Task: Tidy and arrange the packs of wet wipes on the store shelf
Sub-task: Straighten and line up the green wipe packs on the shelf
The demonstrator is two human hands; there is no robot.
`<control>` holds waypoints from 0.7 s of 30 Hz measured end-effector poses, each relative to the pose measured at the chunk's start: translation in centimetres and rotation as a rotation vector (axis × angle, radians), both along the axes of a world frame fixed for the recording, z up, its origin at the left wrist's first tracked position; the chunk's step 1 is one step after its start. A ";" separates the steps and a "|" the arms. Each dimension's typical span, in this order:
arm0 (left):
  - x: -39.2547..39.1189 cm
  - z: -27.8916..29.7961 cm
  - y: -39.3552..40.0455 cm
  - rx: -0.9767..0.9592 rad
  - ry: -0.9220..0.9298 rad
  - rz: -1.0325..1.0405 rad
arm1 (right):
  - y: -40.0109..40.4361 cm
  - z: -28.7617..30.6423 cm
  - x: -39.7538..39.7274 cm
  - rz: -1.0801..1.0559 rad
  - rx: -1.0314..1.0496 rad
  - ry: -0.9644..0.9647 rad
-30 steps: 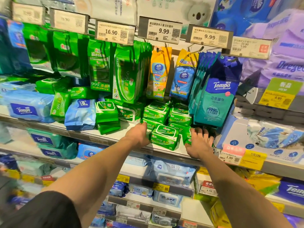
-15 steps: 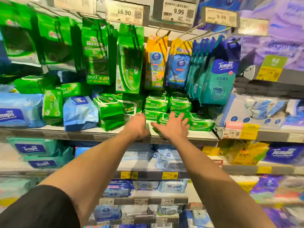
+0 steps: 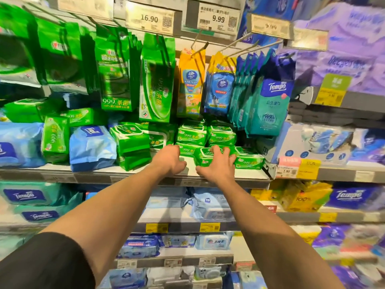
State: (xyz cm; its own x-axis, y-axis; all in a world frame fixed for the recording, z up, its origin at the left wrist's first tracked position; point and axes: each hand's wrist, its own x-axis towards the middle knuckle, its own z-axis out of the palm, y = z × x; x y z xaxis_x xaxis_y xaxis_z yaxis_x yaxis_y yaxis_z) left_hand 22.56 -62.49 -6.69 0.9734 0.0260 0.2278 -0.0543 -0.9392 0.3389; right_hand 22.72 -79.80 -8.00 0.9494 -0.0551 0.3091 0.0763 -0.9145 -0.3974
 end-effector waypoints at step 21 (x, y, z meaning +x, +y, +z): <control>1.1 0.1 -2.2 -0.004 -0.012 -0.024 | -11.9 0.2 0.1 -0.036 0.089 -0.324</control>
